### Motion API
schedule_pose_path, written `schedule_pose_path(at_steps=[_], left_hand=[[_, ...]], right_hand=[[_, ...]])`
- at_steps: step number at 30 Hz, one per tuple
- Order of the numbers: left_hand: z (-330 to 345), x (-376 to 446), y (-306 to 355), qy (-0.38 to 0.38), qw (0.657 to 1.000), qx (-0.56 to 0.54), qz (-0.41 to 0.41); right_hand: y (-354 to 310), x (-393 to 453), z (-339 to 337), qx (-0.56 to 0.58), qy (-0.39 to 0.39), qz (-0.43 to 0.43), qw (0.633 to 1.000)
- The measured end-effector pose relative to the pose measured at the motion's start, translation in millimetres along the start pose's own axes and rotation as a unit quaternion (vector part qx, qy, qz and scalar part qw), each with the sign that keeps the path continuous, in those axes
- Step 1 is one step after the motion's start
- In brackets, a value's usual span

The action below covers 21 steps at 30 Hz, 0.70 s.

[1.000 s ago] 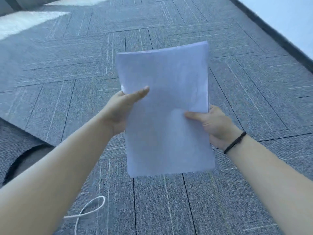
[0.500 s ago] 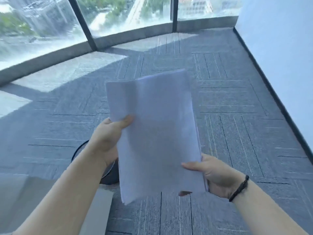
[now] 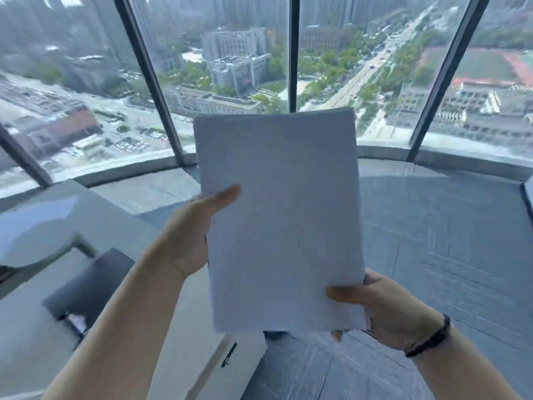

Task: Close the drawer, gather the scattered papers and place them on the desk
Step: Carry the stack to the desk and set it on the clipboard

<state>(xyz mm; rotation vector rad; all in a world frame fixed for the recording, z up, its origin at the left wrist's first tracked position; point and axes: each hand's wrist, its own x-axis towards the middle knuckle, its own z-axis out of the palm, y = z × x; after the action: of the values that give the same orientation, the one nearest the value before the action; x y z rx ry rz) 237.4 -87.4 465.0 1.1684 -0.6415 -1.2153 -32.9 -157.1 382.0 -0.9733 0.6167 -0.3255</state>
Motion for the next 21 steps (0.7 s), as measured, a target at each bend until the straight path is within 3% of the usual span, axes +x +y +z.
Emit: schedule_pose_path(at_steps=[6, 9, 11, 15, 21], left_hand=[[-71.0, -138.9, -15.5, -0.013, 0.997, -0.051, -0.055], [-92.5, -203.0, -45.0, -0.085, 0.991, -0.088, -0.062], [-101.3, -233.8, -59.5, -0.085, 0.988, -0.119, -0.055], [-120.1, -263.3, -74.3, 0.140, 0.980, -0.099, -0.102], [-167.4, -260.2, -88.3, 0.340, 0.930, -0.102, -0.098]], right_hand=[[-7.6, -0.5, 84.0, -0.033, -0.101, -0.008, 0.994], [-0.4, -0.3, 120.7, -0.066, -0.162, 0.016, 0.984], [8.4, 3.4, 143.5, -0.074, -0.196, 0.037, 0.977], [33.0, 25.9, 183.7, -0.130, -0.227, 0.091, 0.961], [72.8, 90.3, 231.9, -0.234, -0.163, 0.149, 0.947]])
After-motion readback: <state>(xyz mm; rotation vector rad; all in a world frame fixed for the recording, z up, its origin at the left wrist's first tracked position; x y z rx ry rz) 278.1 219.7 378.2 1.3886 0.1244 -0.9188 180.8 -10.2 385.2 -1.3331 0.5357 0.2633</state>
